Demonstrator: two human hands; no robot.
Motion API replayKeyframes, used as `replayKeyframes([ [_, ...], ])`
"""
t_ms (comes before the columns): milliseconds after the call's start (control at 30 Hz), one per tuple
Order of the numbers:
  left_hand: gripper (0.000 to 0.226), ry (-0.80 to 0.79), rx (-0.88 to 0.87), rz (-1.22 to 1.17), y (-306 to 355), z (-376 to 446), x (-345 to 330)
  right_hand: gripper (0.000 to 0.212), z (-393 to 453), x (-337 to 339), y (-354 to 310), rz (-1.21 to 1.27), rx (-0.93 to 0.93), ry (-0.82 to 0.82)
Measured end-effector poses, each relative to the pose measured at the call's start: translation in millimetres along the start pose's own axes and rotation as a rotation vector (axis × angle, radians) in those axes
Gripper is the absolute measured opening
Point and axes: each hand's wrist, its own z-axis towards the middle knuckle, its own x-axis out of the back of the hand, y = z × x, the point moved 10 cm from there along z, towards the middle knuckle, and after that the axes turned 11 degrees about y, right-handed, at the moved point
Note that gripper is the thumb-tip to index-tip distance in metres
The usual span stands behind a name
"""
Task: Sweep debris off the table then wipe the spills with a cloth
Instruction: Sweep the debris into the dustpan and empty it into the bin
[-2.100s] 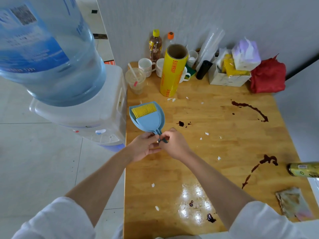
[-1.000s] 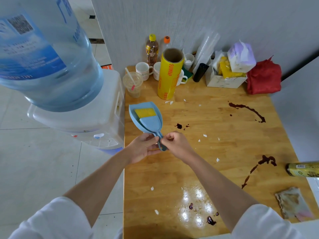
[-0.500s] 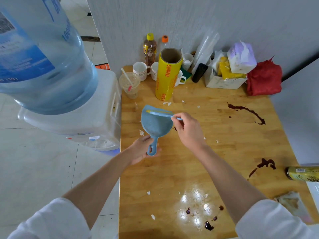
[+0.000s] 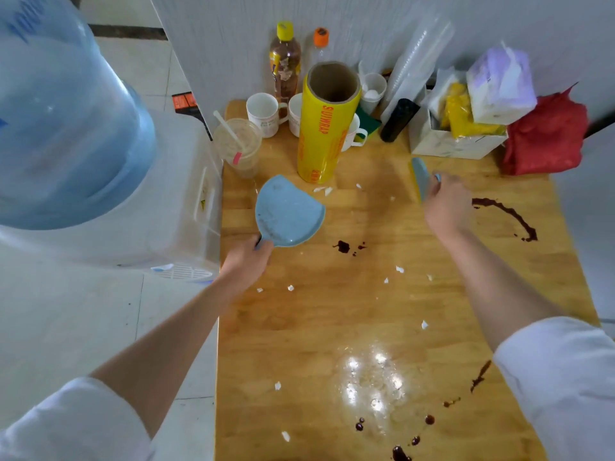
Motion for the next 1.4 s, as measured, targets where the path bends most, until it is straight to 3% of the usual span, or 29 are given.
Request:
replayKeyframes([
  [233,0.062,0.052,-0.029,0.003,-14,10,11,0.035,-7,-54,-34,0.050,0.000,-0.122],
  [467,0.057,0.105,-0.013,-0.038,-52,-3,35,0.033,-37,-77,-99,0.167,0.120,-0.207],
  [667,0.050,0.094,-0.024,0.001,-75,-15,44,0.033,-11,-41,-74,0.076,0.076,-0.013],
  [800,0.051,0.111,-0.025,-0.002,-91,-25,53,0.040,-24,-62,-82,0.049,0.036,-0.127],
  [1133,0.047,0.093,0.011,0.058,-128,-46,68,0.037,-106,-105,-171,0.170,0.208,-0.350],
  [1267,0.045,0.101,0.024,0.083,-142,-55,73,0.034,-117,-98,-188,0.150,0.387,-0.361],
  [1400,0.047,0.109,0.048,0.103,-161,-65,80,0.029,-95,-83,-183,0.191,0.357,-0.274],
])
